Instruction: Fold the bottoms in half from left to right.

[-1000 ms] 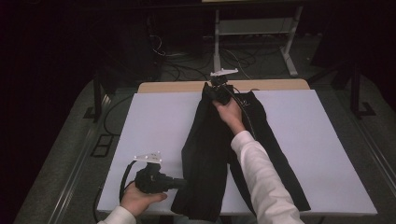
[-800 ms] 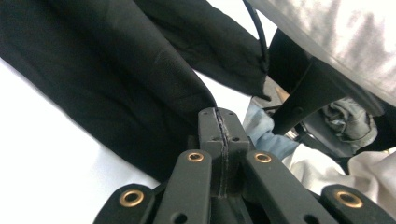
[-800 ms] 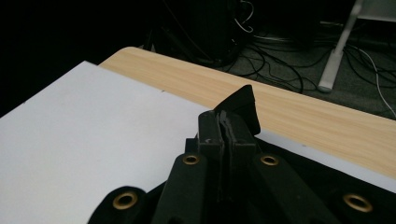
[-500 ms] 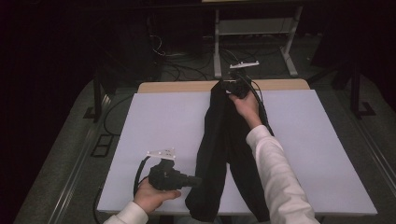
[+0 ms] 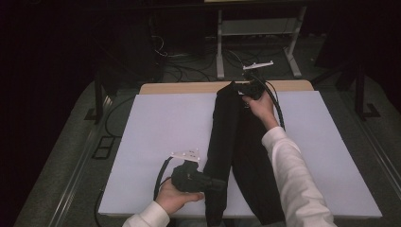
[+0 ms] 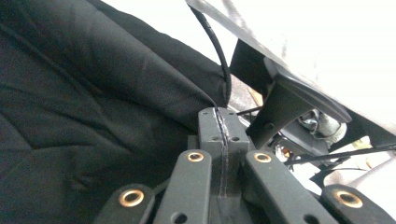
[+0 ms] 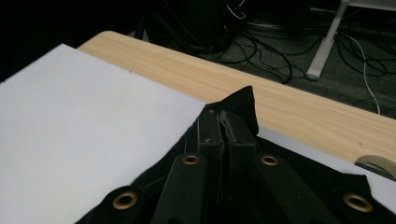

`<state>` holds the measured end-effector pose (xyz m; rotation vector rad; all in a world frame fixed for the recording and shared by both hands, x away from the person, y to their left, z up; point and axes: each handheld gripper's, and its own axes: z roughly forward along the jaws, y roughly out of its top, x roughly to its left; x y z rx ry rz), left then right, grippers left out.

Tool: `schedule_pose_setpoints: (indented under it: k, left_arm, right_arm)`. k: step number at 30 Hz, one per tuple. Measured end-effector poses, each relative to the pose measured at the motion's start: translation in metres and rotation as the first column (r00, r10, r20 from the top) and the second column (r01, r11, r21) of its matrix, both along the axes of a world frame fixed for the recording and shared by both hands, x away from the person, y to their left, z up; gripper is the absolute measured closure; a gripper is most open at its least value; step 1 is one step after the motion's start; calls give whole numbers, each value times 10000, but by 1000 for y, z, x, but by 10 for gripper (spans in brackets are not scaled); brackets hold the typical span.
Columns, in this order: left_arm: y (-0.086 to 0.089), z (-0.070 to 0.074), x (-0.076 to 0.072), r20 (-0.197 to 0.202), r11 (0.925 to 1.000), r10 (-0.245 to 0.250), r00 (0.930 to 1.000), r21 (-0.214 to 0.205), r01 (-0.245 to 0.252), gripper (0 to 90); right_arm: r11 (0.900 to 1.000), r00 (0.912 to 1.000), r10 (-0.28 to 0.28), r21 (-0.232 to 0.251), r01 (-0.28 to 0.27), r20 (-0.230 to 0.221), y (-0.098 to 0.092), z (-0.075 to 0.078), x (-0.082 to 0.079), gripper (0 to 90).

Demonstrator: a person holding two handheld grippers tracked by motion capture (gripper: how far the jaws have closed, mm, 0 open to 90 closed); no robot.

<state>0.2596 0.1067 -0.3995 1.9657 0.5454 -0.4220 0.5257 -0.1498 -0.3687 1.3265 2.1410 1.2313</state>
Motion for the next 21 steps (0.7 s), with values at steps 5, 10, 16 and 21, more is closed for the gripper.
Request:
schedule_pose_setpoints:
  k: [5,10,16,21]
  left_arm:
    - [-15,-4,3,-125,9998,-197,9997,47,197,887]
    - [-29,-3,5,-94,9995,-322,9994,48,322,887]
    - [-44,-2,6,-2,9990,-431,9991,-64,431,887]
    - [-55,-3,6,25,9984,-562,9984,-45,563,887]
  right_arm:
    - [9998,9997,145,-143,-148,-201,-10,-5,0,861]
    - [9996,9995,175,-216,-181,-275,-18,-8,2,862]
    - [9987,9993,259,-425,-271,-283,-27,-8,3,862]
    - [9975,9989,297,-628,-320,-371,-36,-8,4,862]
